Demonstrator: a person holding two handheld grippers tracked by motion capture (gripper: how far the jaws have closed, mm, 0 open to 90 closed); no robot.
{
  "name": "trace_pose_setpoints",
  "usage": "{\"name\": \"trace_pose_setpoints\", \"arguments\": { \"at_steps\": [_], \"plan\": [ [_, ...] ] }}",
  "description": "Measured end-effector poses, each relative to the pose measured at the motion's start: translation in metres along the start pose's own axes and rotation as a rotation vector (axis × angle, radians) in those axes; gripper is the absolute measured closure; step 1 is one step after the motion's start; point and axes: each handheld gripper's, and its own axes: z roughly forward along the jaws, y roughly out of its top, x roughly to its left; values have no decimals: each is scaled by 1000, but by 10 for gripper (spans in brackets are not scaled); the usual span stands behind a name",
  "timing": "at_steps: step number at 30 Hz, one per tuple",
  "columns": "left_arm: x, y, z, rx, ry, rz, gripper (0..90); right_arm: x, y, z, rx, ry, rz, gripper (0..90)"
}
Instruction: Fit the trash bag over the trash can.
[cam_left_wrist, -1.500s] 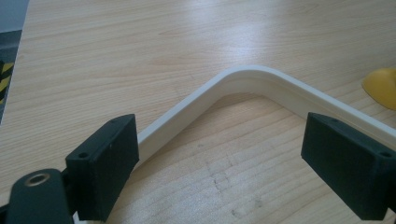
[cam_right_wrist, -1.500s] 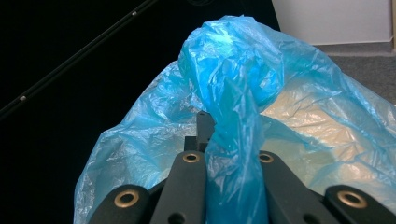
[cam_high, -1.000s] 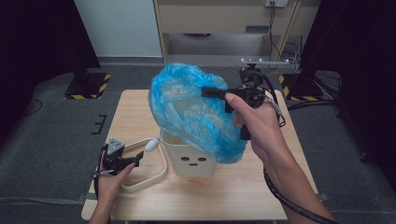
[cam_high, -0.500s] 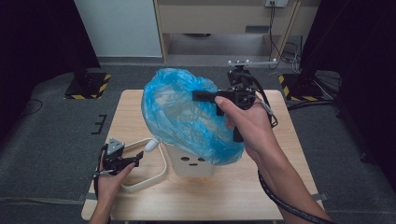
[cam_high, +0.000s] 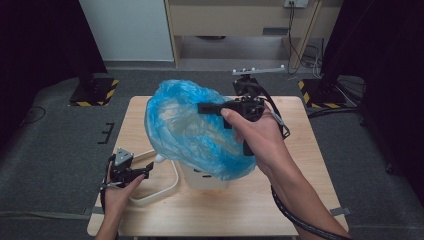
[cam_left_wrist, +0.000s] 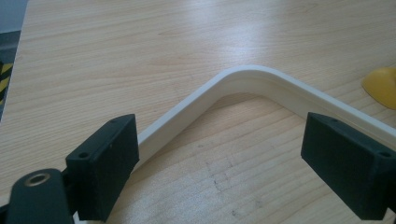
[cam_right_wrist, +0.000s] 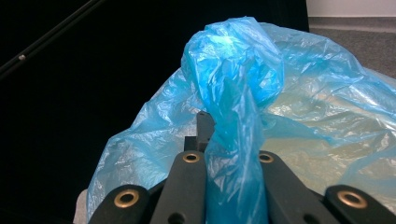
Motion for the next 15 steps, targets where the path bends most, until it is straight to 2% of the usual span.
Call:
{"name": "trace_pose_setpoints", "arguments": {
  "at_steps": [15],
  "plan": [
    [0,0,-1,-3,1,0,108,7,-5,6,25,9,-25,885]
  ]
}}
